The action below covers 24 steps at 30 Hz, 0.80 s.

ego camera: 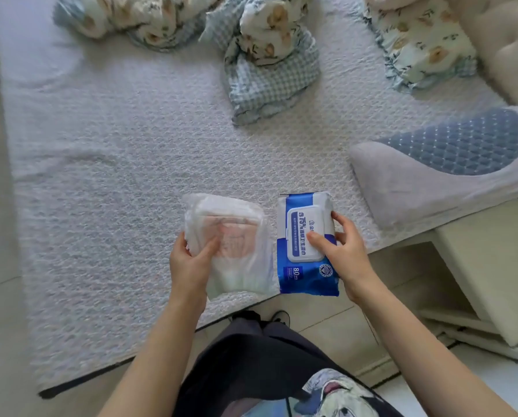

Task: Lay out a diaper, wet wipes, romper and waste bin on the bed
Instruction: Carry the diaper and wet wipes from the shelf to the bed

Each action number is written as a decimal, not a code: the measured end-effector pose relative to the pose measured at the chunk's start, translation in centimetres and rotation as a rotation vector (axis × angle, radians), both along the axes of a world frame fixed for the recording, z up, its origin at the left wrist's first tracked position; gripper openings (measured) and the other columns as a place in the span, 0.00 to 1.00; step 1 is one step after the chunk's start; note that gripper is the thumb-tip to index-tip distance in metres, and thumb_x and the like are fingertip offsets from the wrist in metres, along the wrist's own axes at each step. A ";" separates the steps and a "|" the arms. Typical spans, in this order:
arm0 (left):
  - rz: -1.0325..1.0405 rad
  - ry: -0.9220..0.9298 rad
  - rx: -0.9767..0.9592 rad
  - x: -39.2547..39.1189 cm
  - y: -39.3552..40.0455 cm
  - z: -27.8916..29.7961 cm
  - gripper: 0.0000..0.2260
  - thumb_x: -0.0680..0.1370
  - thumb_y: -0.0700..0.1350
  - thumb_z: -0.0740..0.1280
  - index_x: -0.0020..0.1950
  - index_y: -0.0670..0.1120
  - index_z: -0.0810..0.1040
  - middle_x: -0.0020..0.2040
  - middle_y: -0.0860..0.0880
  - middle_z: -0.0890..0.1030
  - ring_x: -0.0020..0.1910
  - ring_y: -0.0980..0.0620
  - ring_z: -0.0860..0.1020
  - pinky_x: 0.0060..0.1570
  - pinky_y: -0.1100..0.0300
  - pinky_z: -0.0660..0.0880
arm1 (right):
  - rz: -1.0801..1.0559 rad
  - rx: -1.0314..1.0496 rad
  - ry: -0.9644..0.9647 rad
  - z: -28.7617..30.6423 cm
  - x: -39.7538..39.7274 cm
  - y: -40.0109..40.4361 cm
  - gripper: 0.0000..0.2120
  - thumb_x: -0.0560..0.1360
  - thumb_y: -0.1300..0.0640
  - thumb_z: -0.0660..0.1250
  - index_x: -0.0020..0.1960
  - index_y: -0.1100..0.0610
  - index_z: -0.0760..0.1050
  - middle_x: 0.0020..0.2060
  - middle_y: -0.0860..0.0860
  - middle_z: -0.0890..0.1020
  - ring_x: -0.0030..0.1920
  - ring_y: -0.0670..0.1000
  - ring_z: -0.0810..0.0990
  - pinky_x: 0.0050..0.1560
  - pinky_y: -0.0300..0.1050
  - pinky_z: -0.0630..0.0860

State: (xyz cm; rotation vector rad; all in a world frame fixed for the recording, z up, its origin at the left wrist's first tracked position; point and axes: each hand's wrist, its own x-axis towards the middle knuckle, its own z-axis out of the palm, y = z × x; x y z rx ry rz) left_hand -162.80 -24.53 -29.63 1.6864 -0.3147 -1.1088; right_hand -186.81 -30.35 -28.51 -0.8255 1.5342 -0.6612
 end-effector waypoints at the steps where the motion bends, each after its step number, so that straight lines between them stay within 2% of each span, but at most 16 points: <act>1: 0.014 0.003 0.003 0.8 0.0 -0.2 0.12 0.72 0.39 0.74 0.51 0.52 0.78 0.49 0.47 0.84 0.48 0.48 0.83 0.44 0.55 0.79 | 0.012 -0.001 0.011 -0.3 0.8 -0.5 0.29 0.69 0.51 0.75 0.65 0.41 0.66 0.55 0.52 0.80 0.50 0.54 0.84 0.48 0.59 0.82; 7: 0.106 0.056 0.056 6.3 -0.2 -2.1 0.13 0.73 0.38 0.74 0.54 0.49 0.78 0.51 0.45 0.84 0.49 0.47 0.83 0.47 0.52 0.80 | 0.075 0.011 0.043 -1.2 6.1 -3.6 0.32 0.70 0.52 0.74 0.70 0.45 0.64 0.56 0.53 0.80 0.53 0.54 0.83 0.51 0.59 0.81; 11: 0.132 0.056 0.075 9.6 -0.7 -3.5 0.12 0.73 0.37 0.73 0.52 0.49 0.78 0.49 0.46 0.83 0.46 0.48 0.82 0.43 0.57 0.80 | 0.081 0.034 0.029 -1.8 9.8 -5.4 0.31 0.71 0.53 0.74 0.70 0.46 0.64 0.56 0.54 0.79 0.52 0.54 0.83 0.48 0.55 0.83; 15: 0.164 0.067 0.107 12.3 -1.5 -5.1 0.15 0.72 0.36 0.73 0.57 0.46 0.78 0.53 0.43 0.83 0.50 0.46 0.82 0.51 0.50 0.79 | 0.100 0.048 0.040 -2.7 12.5 -7.2 0.32 0.71 0.53 0.74 0.70 0.46 0.64 0.56 0.53 0.79 0.53 0.54 0.83 0.50 0.56 0.82; 20: 0.191 0.093 0.141 13.9 -3.5 -7.6 0.18 0.72 0.36 0.74 0.61 0.42 0.77 0.55 0.41 0.83 0.52 0.43 0.82 0.54 0.46 0.79 | 0.116 0.082 0.043 -4.9 14.2 -10.0 0.32 0.71 0.53 0.74 0.71 0.47 0.63 0.55 0.53 0.79 0.52 0.54 0.83 0.49 0.56 0.82; 24: 0.142 0.038 0.198 13.6 -7.0 -10.2 0.15 0.72 0.36 0.73 0.57 0.44 0.77 0.51 0.44 0.82 0.50 0.44 0.81 0.52 0.49 0.79 | 0.092 0.128 0.055 -8.0 14.3 -13.3 0.34 0.70 0.52 0.75 0.71 0.47 0.63 0.55 0.54 0.80 0.52 0.55 0.83 0.50 0.58 0.82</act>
